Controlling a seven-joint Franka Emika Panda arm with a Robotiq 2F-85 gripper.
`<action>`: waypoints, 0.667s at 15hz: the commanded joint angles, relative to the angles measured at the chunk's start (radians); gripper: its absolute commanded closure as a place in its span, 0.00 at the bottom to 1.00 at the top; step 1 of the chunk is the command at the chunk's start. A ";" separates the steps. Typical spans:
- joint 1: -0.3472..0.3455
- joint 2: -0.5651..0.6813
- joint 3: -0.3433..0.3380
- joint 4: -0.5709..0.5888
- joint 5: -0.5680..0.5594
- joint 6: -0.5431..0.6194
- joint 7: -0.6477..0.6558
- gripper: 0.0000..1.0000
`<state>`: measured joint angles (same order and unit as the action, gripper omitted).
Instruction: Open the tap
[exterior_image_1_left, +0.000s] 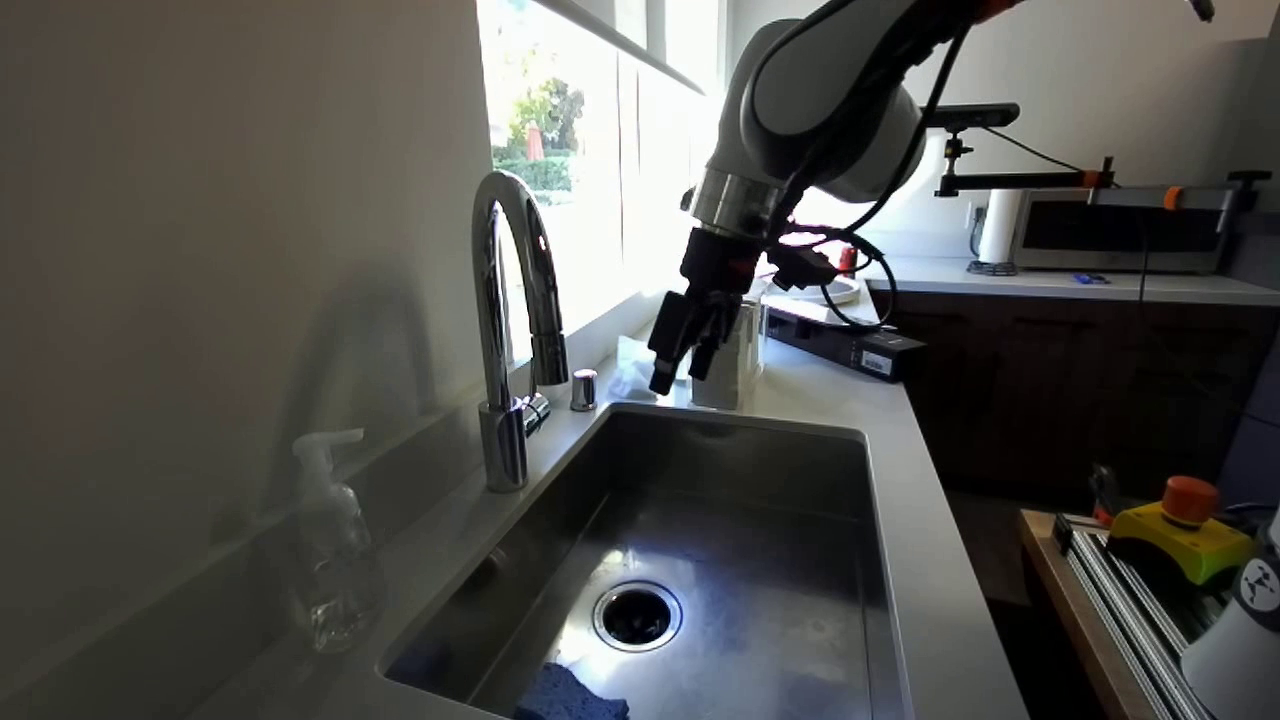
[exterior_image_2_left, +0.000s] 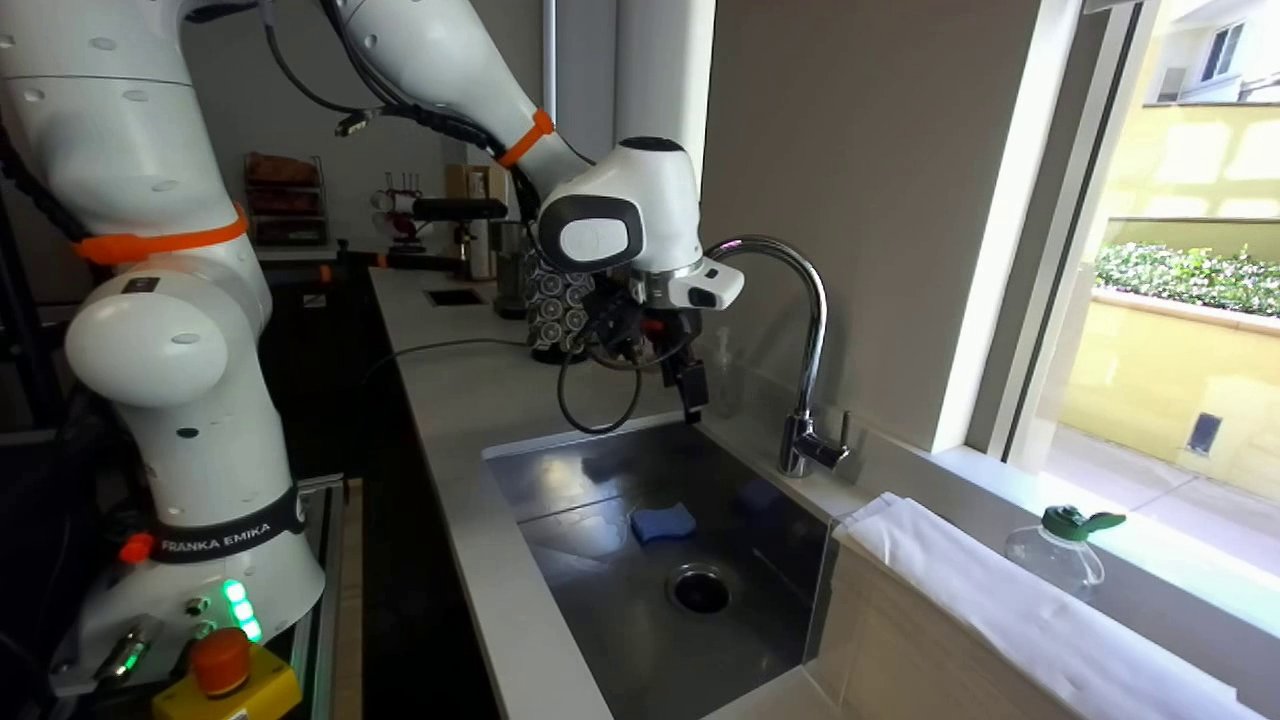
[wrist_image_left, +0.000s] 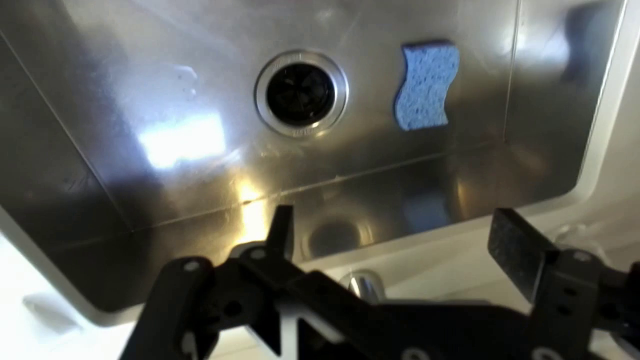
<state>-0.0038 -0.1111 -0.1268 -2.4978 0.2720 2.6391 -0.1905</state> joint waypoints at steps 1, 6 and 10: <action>-0.007 0.110 -0.003 0.122 0.094 0.091 -0.039 0.00; -0.010 0.220 -0.001 0.250 0.166 0.163 -0.166 0.00; -0.044 0.301 -0.001 0.353 0.212 0.159 -0.261 0.00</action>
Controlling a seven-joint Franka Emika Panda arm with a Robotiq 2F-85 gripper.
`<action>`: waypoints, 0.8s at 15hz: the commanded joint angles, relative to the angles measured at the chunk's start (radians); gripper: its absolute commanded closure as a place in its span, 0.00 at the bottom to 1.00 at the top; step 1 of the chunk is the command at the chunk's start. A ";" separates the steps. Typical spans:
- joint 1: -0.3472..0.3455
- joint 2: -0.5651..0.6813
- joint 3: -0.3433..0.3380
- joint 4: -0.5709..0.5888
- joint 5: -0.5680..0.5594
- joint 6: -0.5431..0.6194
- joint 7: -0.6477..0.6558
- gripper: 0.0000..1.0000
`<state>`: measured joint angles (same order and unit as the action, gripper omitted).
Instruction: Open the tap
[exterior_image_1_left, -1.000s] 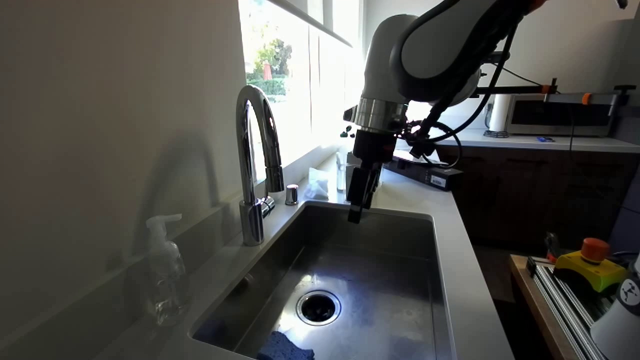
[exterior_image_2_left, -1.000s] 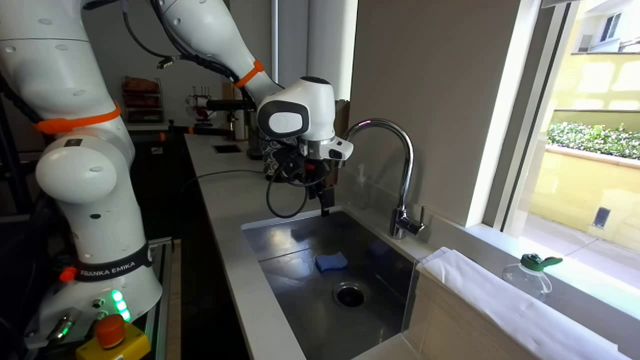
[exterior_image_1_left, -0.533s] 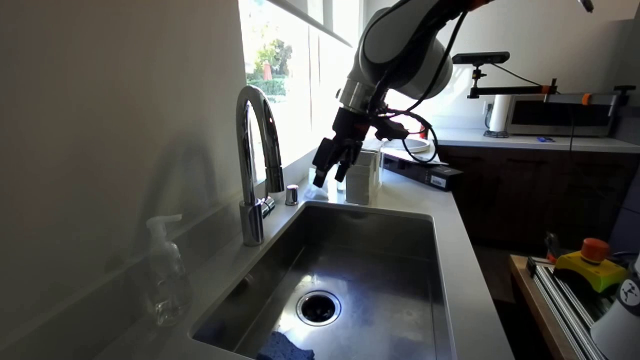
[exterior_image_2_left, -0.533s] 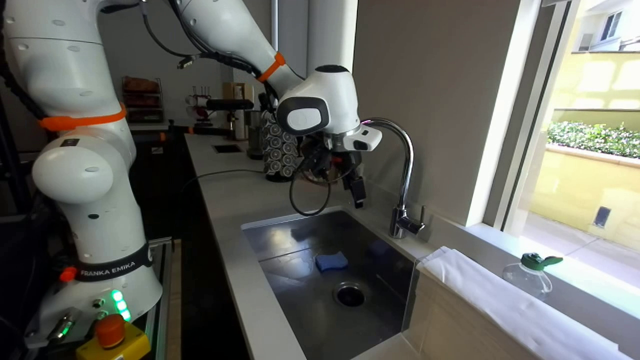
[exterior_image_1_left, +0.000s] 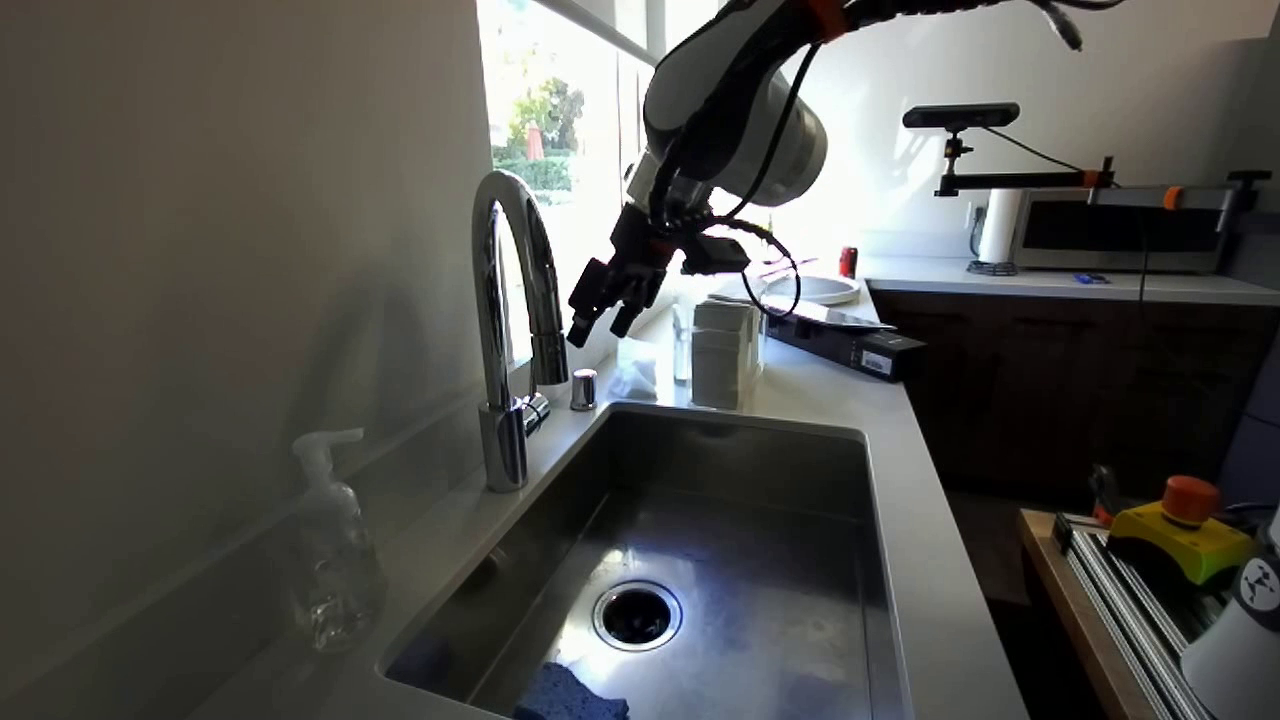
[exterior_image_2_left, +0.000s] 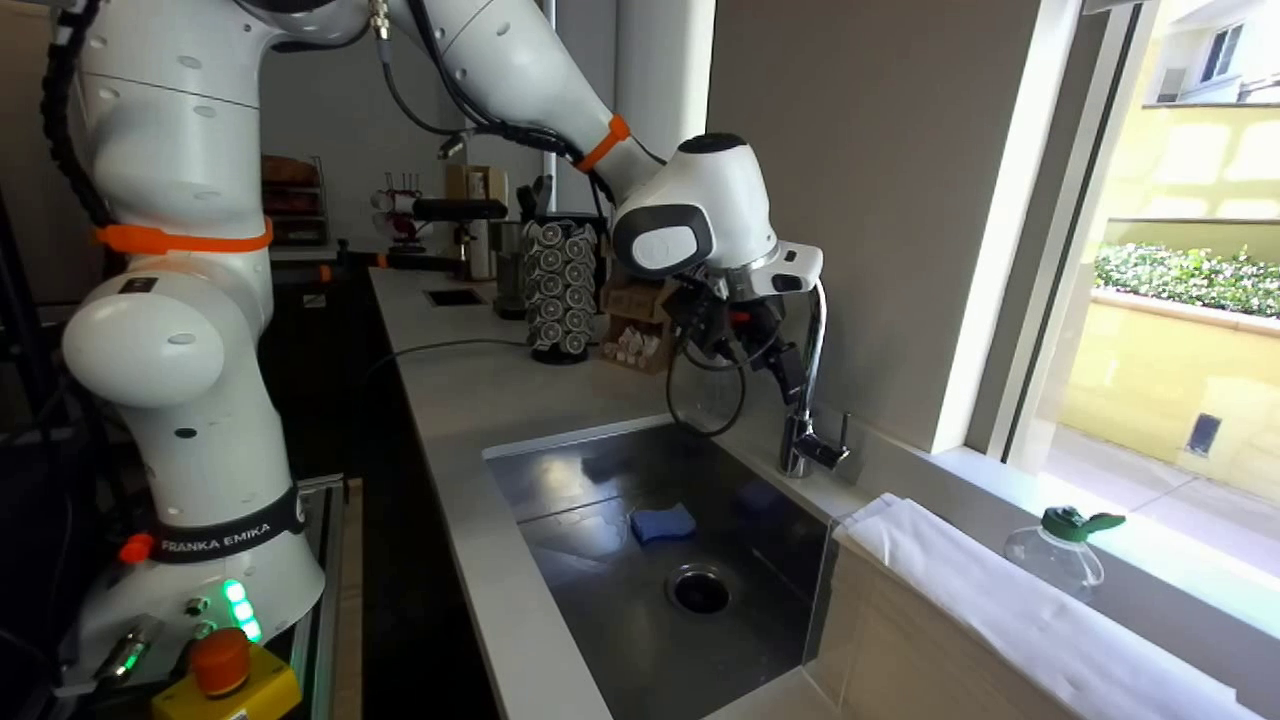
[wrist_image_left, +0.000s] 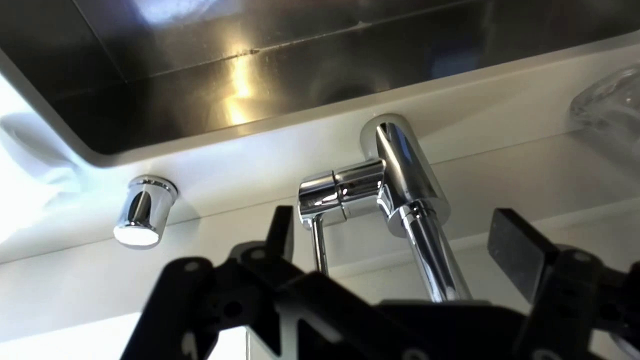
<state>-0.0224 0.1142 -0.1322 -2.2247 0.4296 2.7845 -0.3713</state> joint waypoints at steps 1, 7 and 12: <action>-0.032 0.103 -0.008 0.103 0.029 0.024 -0.065 0.00; -0.034 0.091 -0.011 0.096 0.013 0.001 -0.047 0.00; -0.038 0.160 0.012 0.141 0.000 0.103 -0.105 0.00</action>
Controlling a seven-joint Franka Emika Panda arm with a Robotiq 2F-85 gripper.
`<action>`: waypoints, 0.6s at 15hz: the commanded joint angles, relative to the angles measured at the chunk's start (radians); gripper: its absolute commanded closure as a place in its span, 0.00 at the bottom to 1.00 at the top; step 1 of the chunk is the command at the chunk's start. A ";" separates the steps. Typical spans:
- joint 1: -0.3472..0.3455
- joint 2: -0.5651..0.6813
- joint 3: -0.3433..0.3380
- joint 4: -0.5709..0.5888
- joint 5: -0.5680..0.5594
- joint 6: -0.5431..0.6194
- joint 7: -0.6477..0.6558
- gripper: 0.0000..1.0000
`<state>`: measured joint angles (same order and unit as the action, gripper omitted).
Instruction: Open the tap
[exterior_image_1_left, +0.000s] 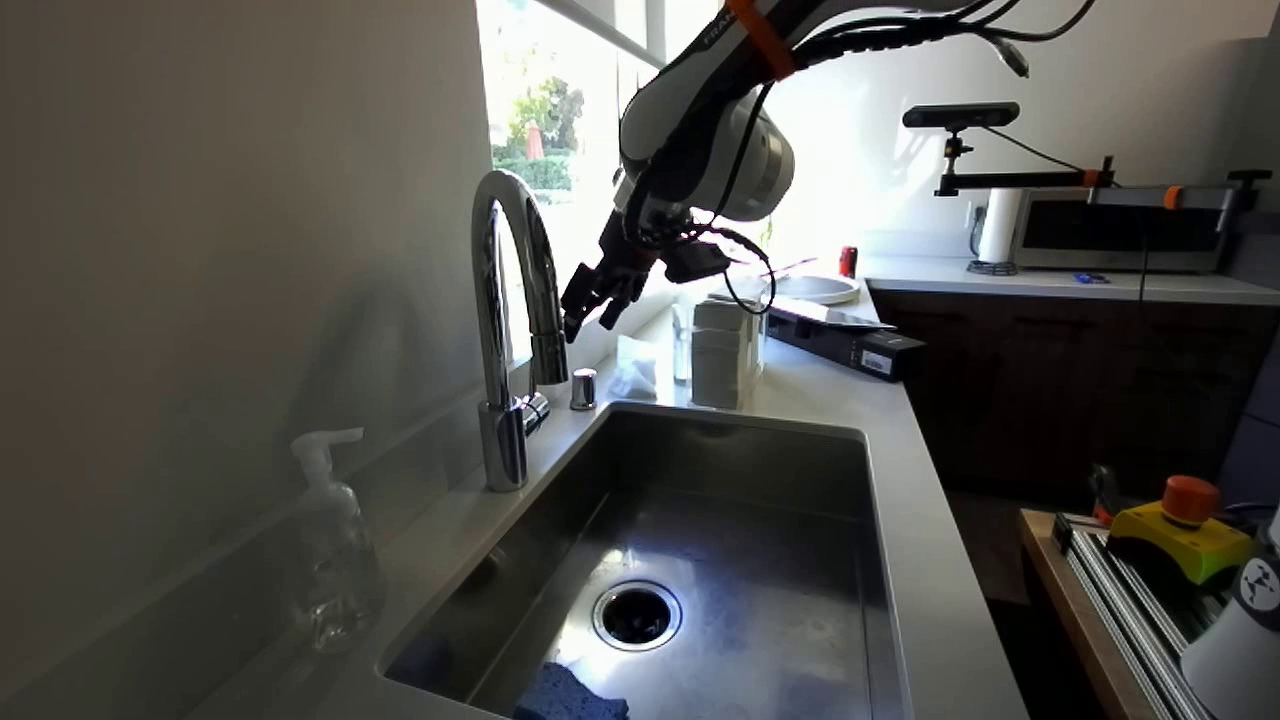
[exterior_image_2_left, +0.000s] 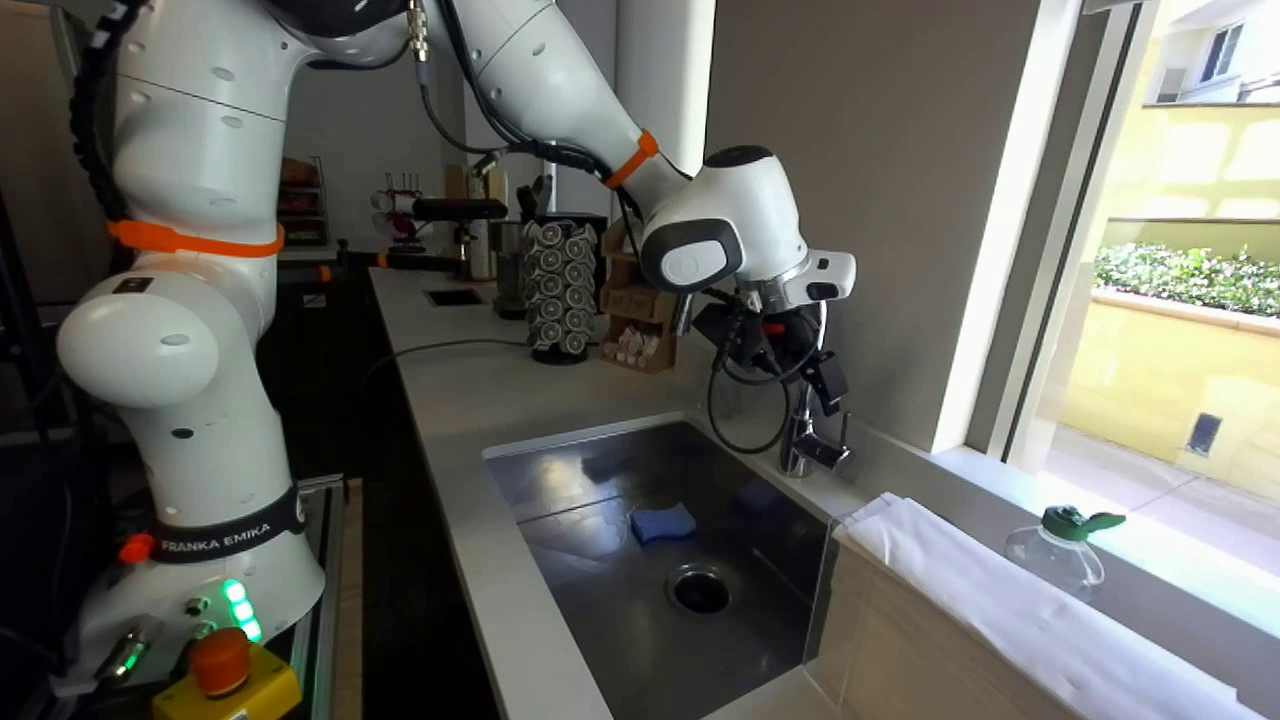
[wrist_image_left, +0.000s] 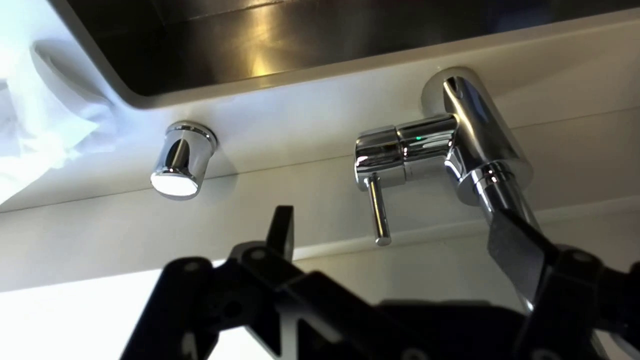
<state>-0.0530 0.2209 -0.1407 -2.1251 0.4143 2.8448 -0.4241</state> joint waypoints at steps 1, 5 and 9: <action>-0.013 0.070 0.035 0.059 0.027 0.049 -0.080 0.00; -0.037 0.134 0.079 0.126 0.049 0.059 -0.161 0.00; -0.079 0.200 0.118 0.197 0.068 0.076 -0.223 0.00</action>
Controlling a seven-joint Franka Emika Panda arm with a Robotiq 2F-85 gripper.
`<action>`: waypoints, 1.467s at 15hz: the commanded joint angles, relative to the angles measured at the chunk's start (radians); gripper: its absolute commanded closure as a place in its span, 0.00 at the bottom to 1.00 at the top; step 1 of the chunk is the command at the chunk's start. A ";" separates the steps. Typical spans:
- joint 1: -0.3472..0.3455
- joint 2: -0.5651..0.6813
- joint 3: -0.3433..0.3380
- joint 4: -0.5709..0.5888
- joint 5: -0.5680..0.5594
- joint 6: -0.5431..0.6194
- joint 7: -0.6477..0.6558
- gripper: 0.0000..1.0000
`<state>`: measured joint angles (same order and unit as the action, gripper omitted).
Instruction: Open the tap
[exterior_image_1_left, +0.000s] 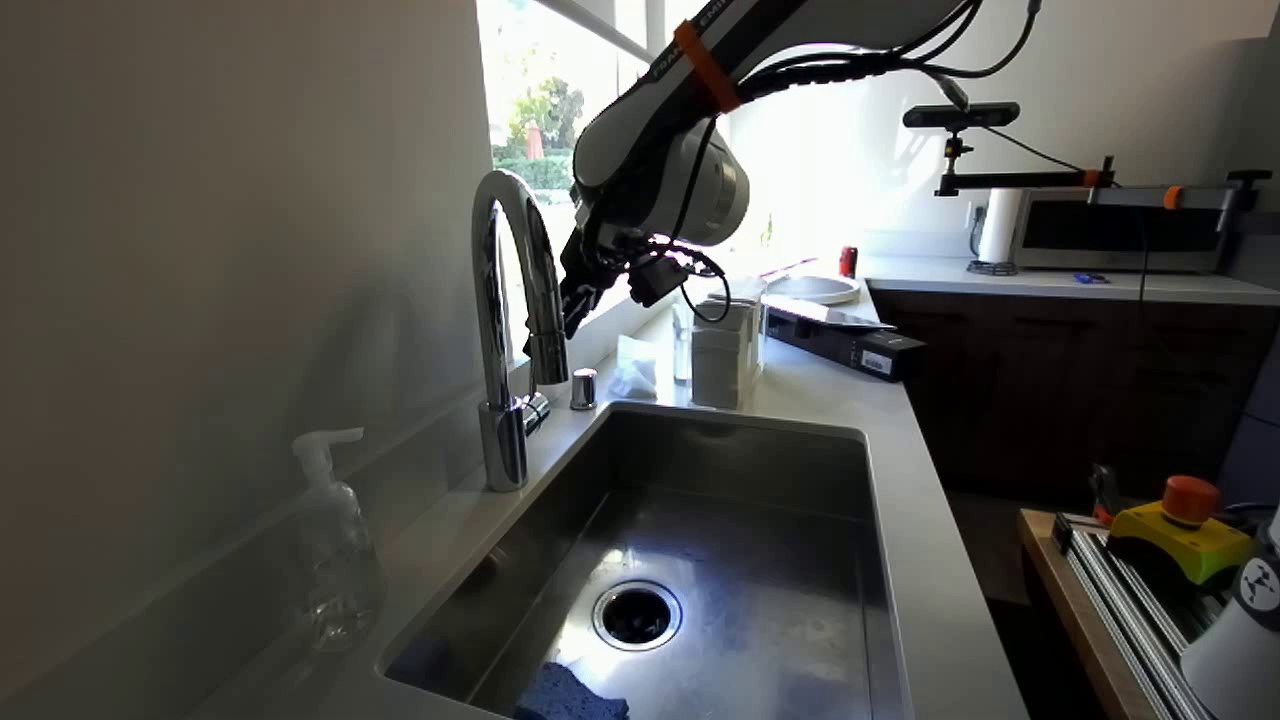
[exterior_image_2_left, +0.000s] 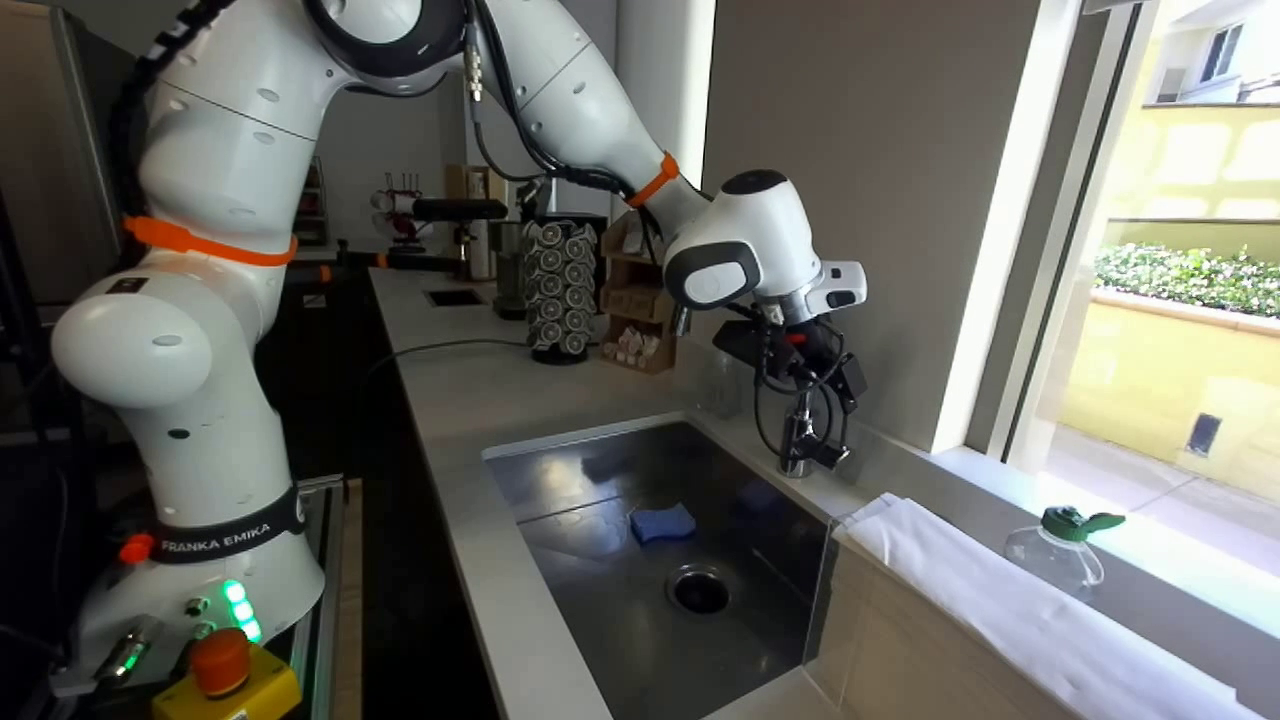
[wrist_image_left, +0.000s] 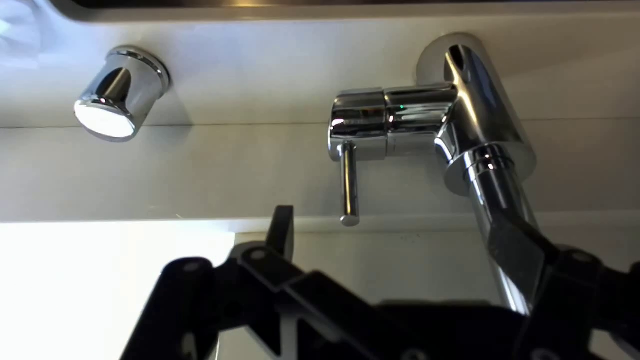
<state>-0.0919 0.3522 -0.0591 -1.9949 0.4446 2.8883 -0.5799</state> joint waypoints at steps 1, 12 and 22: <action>-0.052 0.082 0.047 0.078 0.044 0.036 -0.078 0.00; -0.226 0.219 0.204 0.209 0.103 0.076 -0.218 0.00; -0.231 0.229 0.176 0.229 0.078 0.070 -0.196 0.00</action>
<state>-0.3175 0.5599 0.1231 -1.7870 0.5282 2.9420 -0.7670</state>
